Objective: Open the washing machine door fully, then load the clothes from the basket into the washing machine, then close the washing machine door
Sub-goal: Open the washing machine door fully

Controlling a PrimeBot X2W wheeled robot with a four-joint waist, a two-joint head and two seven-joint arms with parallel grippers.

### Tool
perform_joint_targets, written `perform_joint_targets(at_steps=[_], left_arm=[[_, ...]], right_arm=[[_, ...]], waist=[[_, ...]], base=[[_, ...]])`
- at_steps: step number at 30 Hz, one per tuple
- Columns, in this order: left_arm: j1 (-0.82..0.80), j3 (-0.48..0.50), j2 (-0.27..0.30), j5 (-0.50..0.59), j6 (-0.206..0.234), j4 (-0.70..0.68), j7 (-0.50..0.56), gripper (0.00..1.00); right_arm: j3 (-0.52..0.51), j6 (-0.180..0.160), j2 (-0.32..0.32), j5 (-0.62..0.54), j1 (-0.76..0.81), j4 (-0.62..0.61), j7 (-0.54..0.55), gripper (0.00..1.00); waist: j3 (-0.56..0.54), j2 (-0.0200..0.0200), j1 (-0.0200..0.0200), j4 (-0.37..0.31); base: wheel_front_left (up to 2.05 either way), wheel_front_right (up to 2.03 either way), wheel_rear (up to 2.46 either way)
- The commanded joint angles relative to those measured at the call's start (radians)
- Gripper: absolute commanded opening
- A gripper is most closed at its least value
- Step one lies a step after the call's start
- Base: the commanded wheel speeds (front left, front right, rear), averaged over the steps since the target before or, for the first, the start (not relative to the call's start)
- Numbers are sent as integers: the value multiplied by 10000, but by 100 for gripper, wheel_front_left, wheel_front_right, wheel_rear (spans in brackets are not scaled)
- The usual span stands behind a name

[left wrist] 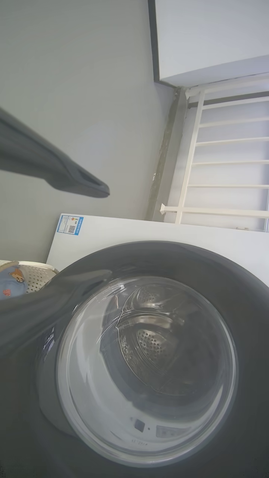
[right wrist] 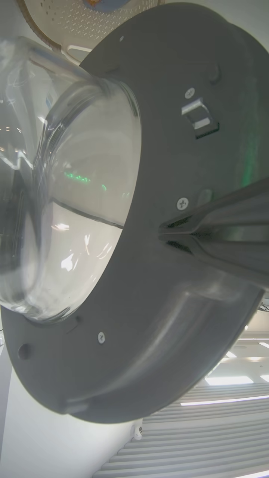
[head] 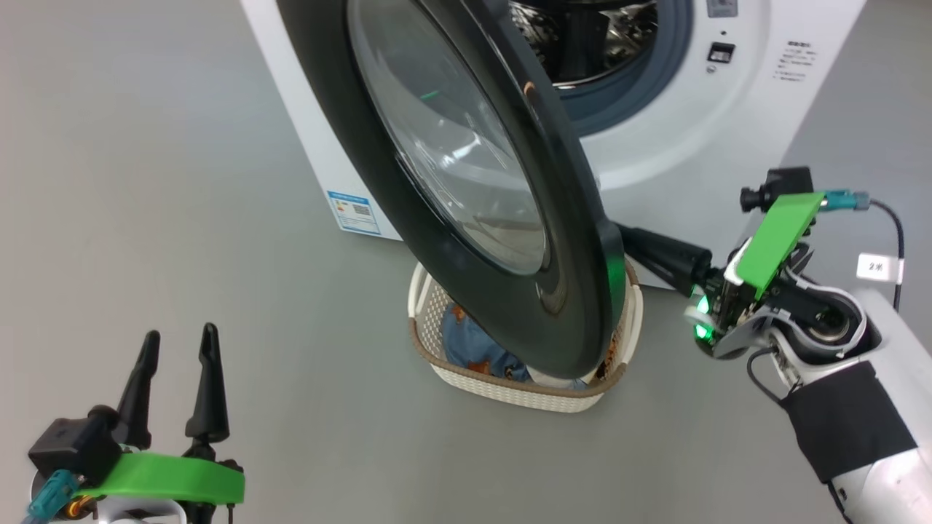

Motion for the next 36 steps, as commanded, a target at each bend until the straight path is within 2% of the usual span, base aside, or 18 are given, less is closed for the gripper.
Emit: perform_joint_targets(at_steps=[1, 21, 36], left_arm=[[-16, 345, 187, 131, 6, -136, -65, 100], [204, -171, 267, 140, 6, 254, -65, 100], [359, -120, 277, 192, 6, 244, -65, 100]], right_arm=[[103, 88, 299, 186, 280, -383, 183, 0], [-125, 88, 946, 220, 1611, -566, 787, 0], [-568, 88, 1137, 55, 1865, -563, 907, 0]], waist=[[-276, 0, 0, 381], [-1146, 0, 0, 1683], [-1417, 0, 0, 1562]], base=[[0, 0, 0], [0, 0, 0], [0, 0, 0]])
